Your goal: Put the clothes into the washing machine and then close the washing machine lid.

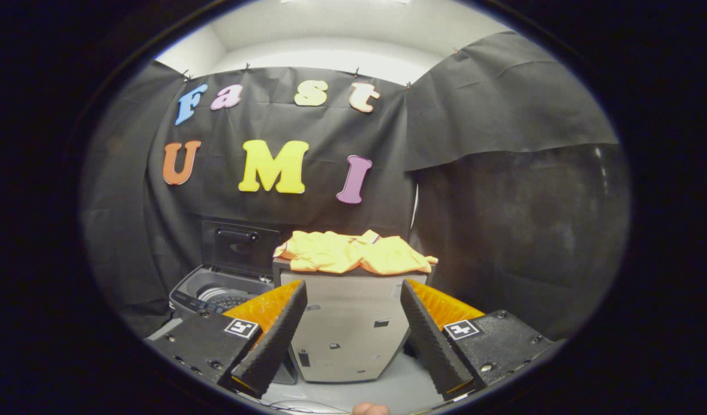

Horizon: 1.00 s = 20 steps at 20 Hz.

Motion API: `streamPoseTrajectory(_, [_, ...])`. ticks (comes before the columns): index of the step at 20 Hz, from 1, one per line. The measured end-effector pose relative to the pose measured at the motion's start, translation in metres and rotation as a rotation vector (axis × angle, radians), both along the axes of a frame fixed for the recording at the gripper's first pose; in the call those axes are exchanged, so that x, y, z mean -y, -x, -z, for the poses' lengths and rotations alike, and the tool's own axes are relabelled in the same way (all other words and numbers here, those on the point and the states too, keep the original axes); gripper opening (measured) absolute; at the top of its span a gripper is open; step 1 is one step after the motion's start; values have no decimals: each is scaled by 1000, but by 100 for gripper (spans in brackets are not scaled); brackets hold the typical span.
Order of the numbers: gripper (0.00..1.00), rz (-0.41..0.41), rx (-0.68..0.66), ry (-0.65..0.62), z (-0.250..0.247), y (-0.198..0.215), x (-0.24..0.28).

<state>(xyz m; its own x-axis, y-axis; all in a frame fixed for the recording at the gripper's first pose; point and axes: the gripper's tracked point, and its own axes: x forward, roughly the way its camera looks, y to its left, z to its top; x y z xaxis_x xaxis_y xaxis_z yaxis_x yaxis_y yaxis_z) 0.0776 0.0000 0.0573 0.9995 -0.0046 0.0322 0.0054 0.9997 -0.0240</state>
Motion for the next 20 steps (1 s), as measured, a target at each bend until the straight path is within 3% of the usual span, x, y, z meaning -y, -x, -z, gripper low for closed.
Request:
streamPoseTrajectory(10, [100,-14,-46,-22,-41,-154,15])
streamPoseTrajectory(20, [100,-33,-213,45,-14,-260,12])
